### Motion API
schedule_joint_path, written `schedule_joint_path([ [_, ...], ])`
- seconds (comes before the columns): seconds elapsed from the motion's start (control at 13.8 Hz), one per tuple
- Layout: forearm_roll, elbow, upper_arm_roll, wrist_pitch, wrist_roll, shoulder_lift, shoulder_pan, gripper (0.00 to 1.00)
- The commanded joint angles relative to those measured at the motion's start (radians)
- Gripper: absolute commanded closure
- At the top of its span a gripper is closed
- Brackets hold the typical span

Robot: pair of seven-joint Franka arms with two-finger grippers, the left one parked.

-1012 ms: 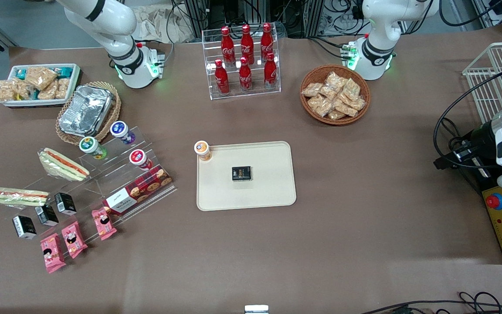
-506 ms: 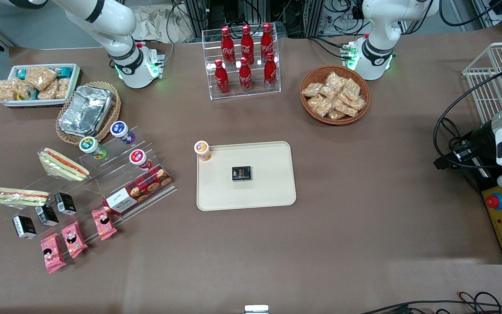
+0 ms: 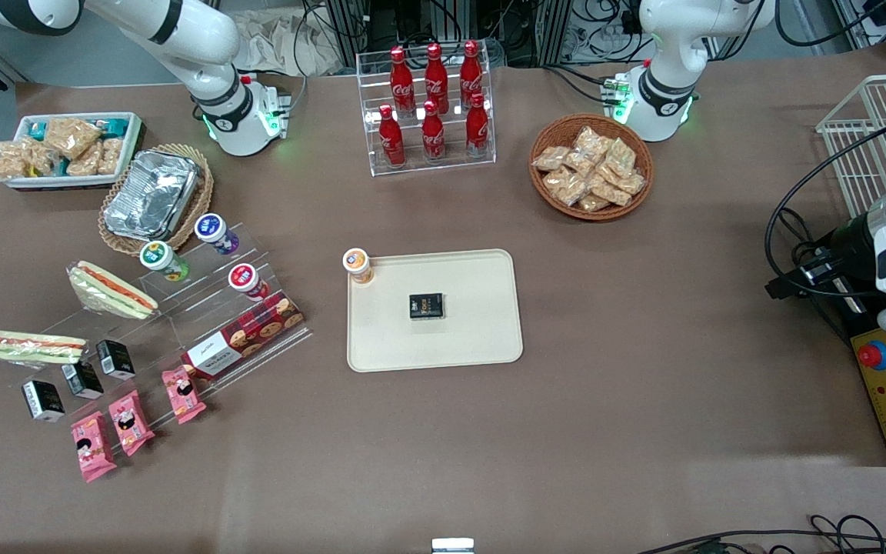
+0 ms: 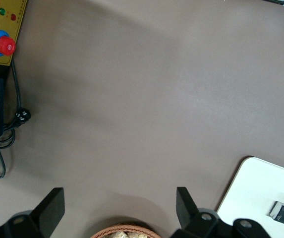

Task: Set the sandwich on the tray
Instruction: 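Lower the open right gripper onto the long wrapped sub sandwich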

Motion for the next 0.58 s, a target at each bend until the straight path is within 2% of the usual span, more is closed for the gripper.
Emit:
schedule_joint_path([
  [0.0, 0.039, 0.009, 0.004, 0.010, 0.047, 0.015, -0.009, 0.02],
  [0.36, 0.060, -0.011, 0.005, 0.018, 0.056, 0.033, -0.012, 0.02],
  [0.51, 0.080, -0.029, 0.005, 0.016, 0.053, 0.033, -0.024, 0.10],
])
